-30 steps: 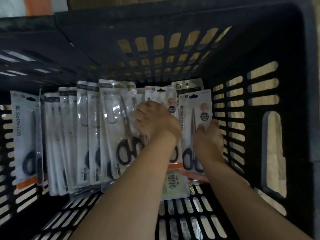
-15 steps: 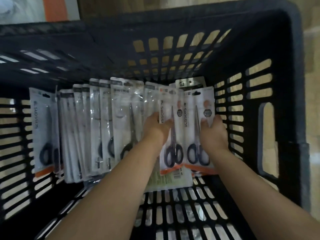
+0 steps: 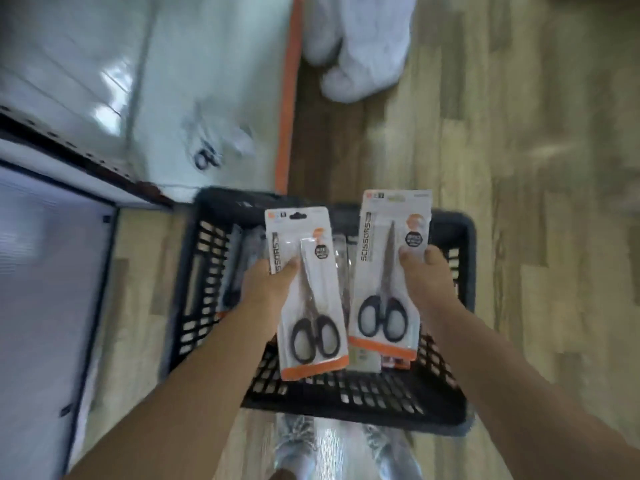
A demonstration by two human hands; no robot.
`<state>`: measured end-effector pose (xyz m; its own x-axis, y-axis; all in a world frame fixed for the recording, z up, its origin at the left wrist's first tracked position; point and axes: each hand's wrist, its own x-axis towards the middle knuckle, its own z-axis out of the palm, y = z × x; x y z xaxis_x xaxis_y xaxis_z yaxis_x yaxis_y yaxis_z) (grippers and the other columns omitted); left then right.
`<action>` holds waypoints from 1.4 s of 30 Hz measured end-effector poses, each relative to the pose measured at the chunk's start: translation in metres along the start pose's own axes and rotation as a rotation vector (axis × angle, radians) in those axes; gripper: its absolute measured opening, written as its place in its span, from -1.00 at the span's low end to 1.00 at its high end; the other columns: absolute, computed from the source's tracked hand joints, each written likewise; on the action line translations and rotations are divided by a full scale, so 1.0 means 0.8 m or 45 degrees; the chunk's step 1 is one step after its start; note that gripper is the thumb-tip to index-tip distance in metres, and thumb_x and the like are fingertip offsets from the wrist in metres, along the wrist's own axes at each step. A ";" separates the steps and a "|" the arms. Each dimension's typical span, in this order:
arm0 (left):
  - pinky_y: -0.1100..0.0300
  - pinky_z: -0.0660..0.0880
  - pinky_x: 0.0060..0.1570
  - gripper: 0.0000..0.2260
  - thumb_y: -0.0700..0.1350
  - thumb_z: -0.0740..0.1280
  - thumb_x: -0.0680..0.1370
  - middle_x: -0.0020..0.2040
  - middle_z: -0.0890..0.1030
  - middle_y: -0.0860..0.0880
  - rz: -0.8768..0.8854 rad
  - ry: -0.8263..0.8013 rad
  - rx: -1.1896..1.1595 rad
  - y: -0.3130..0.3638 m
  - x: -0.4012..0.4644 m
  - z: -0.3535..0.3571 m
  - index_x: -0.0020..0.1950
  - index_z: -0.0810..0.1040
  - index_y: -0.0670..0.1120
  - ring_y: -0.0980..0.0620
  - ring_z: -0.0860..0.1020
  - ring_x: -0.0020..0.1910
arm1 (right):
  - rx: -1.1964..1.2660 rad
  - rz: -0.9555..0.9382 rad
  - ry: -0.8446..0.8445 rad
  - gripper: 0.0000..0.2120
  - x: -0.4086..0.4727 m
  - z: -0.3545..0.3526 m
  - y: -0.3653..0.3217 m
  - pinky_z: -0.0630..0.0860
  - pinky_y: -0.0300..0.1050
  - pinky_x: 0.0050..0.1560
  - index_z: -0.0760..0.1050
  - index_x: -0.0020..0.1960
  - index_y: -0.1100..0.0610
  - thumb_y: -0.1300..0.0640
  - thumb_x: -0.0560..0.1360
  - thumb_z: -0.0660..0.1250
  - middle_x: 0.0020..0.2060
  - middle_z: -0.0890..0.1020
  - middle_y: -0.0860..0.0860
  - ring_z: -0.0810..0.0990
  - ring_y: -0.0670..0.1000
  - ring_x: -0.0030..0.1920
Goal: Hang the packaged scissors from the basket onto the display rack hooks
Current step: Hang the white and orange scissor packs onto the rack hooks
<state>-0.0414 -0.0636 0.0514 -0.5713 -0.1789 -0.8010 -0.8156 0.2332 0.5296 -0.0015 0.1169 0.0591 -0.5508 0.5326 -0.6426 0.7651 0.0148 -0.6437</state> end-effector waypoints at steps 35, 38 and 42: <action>-0.07 0.59 -0.01 -0.86 -0.10 0.36 0.54 -0.12 0.68 -0.15 0.469 1.194 -1.476 -0.153 -0.795 -0.475 -0.02 0.60 -0.17 -0.17 0.65 -0.11 | -0.318 -1.197 -1.598 -0.85 -0.826 0.000 -0.240 0.36 -0.14 0.01 0.47 0.13 0.19 0.24 0.58 0.21 0.11 0.58 0.10 0.52 0.03 0.06; -0.08 0.58 0.01 -0.82 -0.06 0.39 0.51 -0.13 0.69 -0.13 0.403 1.326 -1.537 -0.227 -0.820 -0.490 -0.02 0.60 -0.17 -0.14 0.65 -0.12 | -0.455 -1.172 -1.702 -0.84 -0.875 0.024 -0.190 0.39 -0.11 0.03 0.48 0.14 0.20 0.24 0.58 0.23 0.10 0.60 0.11 0.55 0.02 0.02; -0.10 0.56 0.04 -0.86 -0.13 0.35 0.54 -0.11 0.68 -0.15 0.448 1.482 -1.592 -0.299 -0.870 -0.517 0.02 0.59 -0.18 -0.18 0.64 -0.09 | -0.555 -1.186 -1.833 -0.81 -0.958 0.042 -0.147 0.36 -0.13 0.07 0.42 0.19 0.13 0.14 0.60 0.20 0.12 0.53 0.02 0.48 0.00 0.08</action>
<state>0.5132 -0.3901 0.5973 -0.0265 -0.9517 -0.3058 0.0984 -0.3069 0.9466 0.3193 -0.3213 0.6132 -0.4601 -0.8770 -0.1382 -0.0514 0.1817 -0.9820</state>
